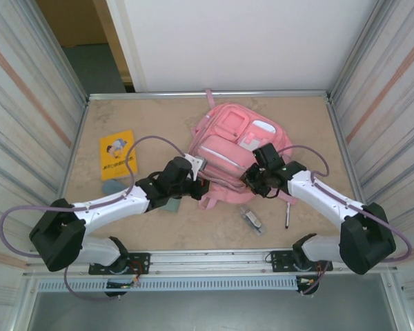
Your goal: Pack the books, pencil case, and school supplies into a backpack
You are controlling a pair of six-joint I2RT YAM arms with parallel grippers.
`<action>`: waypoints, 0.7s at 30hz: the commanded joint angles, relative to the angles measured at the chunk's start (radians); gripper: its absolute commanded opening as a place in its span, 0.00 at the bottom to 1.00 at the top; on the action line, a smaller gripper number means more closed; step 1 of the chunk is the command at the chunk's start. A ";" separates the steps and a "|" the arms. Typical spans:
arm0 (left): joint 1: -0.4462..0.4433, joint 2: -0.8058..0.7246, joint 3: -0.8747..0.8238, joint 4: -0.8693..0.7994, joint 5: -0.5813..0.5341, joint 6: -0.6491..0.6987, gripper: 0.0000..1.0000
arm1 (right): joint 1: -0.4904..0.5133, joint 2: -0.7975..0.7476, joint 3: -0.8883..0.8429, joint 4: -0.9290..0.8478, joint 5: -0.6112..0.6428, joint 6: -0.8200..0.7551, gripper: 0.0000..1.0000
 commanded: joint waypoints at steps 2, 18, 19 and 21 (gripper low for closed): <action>-0.071 -0.004 0.050 0.002 -0.050 0.034 0.00 | -0.049 -0.091 0.071 0.010 0.055 -0.204 0.08; -0.163 0.272 0.223 0.086 -0.047 -0.062 0.00 | -0.405 0.168 0.170 0.047 -0.197 -0.478 0.45; -0.163 0.283 0.233 0.085 -0.051 -0.065 0.00 | -0.405 0.167 0.171 0.021 -0.181 -0.465 0.53; -0.166 0.305 0.249 0.087 -0.068 -0.073 0.00 | -0.407 0.148 0.170 -0.074 -0.113 -0.414 0.67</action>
